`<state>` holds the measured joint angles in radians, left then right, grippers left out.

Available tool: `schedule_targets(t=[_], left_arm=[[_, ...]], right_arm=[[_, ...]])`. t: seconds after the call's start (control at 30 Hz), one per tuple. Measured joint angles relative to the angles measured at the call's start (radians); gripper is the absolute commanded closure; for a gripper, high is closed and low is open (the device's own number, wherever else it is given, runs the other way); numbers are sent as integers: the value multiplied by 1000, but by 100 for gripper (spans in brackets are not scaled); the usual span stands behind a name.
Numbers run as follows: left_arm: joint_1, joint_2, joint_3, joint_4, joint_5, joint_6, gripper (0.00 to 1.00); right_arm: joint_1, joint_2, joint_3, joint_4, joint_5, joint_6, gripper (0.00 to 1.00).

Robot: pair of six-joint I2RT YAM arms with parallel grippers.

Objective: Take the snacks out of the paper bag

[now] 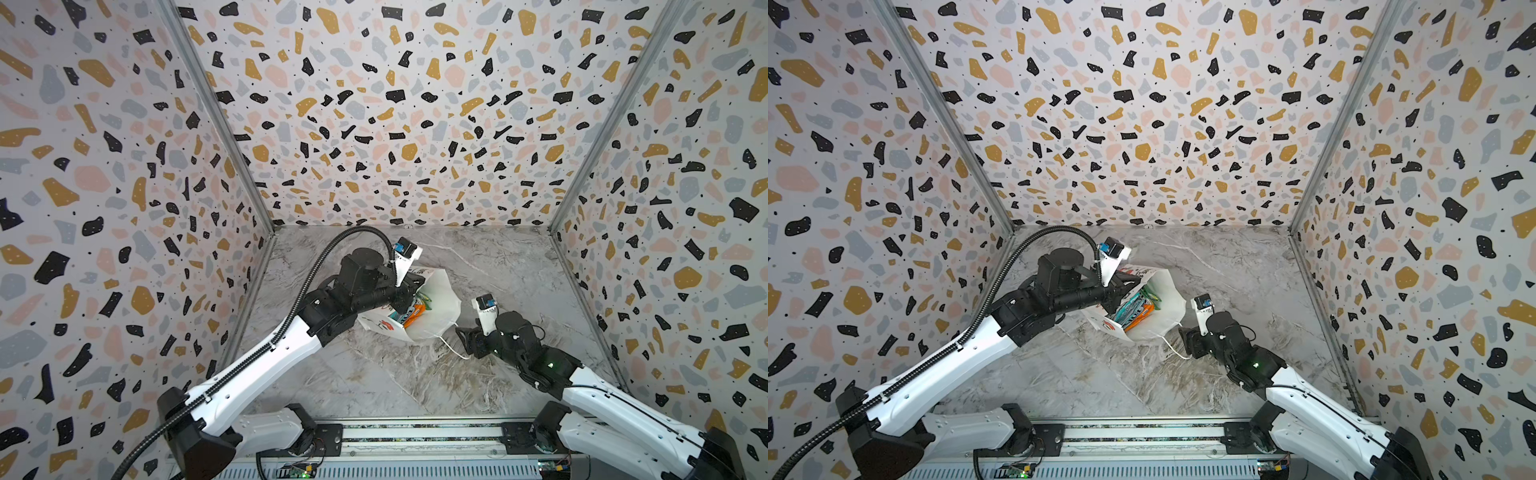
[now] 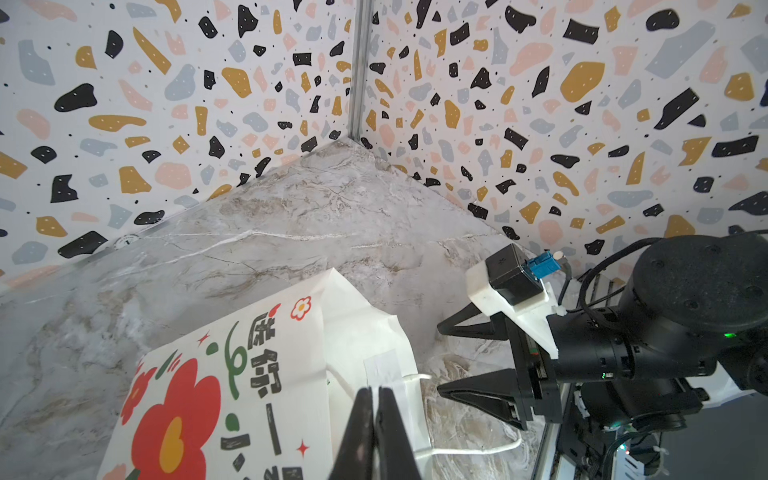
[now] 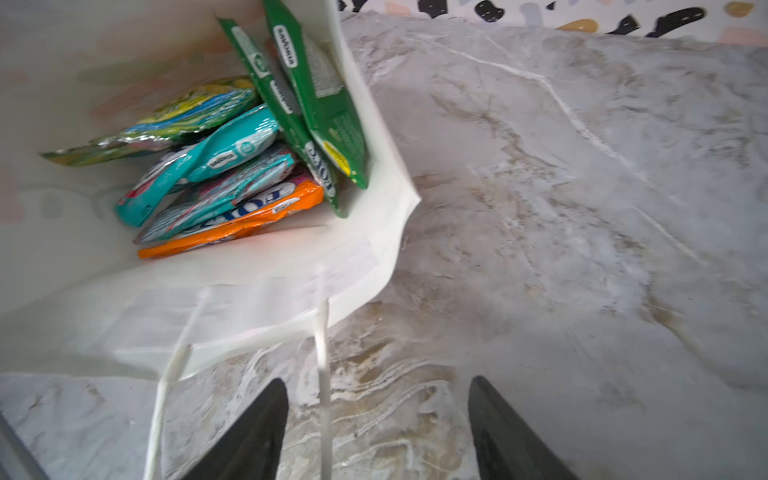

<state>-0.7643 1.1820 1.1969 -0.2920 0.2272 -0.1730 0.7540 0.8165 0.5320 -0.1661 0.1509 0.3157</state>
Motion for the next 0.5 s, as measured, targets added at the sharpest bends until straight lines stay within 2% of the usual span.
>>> schedule_targets(t=[0.13, 0.27, 0.5], left_arm=[[-1, -21, -26, 31, 1, -50, 100], [-3, -20, -26, 45, 1, -83, 100], [-4, -20, -26, 54, -3, -114, 100]], right_arm=[[0, -18, 29, 14, -12, -37, 29], [0, 0, 53, 72, -134, -102, 29], [0, 137, 68, 144, -377, -190, 33]])
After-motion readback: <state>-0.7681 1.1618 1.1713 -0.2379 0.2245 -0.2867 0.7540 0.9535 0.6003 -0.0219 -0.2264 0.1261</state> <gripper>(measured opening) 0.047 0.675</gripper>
